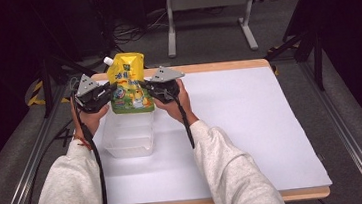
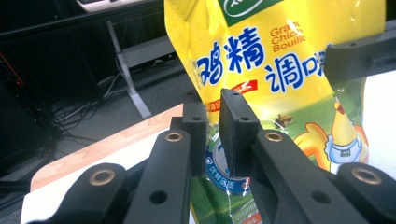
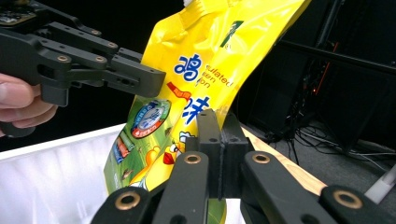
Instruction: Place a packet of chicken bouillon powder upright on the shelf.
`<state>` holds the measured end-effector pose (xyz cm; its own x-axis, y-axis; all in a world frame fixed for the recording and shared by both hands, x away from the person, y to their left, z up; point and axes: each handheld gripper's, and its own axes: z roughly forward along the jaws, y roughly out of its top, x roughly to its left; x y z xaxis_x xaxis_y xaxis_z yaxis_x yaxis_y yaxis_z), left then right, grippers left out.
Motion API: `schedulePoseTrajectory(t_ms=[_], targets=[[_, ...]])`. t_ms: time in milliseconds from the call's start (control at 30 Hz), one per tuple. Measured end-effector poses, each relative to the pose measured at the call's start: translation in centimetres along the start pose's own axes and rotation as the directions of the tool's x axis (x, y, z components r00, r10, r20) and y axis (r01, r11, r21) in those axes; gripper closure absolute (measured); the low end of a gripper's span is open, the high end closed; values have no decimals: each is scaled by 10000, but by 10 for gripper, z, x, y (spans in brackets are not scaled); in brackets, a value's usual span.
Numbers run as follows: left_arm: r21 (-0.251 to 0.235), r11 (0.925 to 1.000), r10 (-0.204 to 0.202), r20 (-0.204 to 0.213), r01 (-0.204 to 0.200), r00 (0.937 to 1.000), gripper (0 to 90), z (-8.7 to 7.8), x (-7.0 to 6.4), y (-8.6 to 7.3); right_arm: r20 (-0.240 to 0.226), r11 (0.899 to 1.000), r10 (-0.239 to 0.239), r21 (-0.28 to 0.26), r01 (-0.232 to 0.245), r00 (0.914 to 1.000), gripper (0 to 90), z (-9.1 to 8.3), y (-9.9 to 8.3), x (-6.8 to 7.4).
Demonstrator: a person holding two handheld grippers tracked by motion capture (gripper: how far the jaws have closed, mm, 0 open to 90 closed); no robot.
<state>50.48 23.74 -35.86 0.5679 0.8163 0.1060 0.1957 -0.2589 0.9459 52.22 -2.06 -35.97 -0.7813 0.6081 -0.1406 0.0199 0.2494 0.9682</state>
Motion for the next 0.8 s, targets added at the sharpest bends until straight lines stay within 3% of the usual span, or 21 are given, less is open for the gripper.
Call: schedulePoseTrajectory(t_ms=[133, 333, 433, 533, 733, 800], targets=[[117, 9999, 58, -116, -56, 9999, 812, 0, 1, 3, 67, 9992, -364, 174, 363, 9993, 900, 3, 5, 0], [254, 9997, 7, -111, -5, 9999, 813, 1, 3, -1, -52, 9998, -176, 119, 176, 9998, 900, 5, 1, -1], [516, 9985, 200, -146, -192, 9997, 812, 2, 1, -6, -93, 9997, -91, 227, 93, 9999, 900, 7, -5, 1], [399, 9990, -207, 20, 206, 9998, 812, -2, 4, -9, -226, 9998, 179, 95, -177, 9996, 900, 6, -7, 2], [504, 9987, -38, -61, 41, 10000, 814, -4, 4, -8, -212, 9998, 92, 149, -89, 9997, 898, 9, -5, 4], [488, 9985, -239, -67, 242, 9997, 819, -4, 6, -10, -213, 9998, 125, 157, -121, 9997, 897, 10, -6, 5]])
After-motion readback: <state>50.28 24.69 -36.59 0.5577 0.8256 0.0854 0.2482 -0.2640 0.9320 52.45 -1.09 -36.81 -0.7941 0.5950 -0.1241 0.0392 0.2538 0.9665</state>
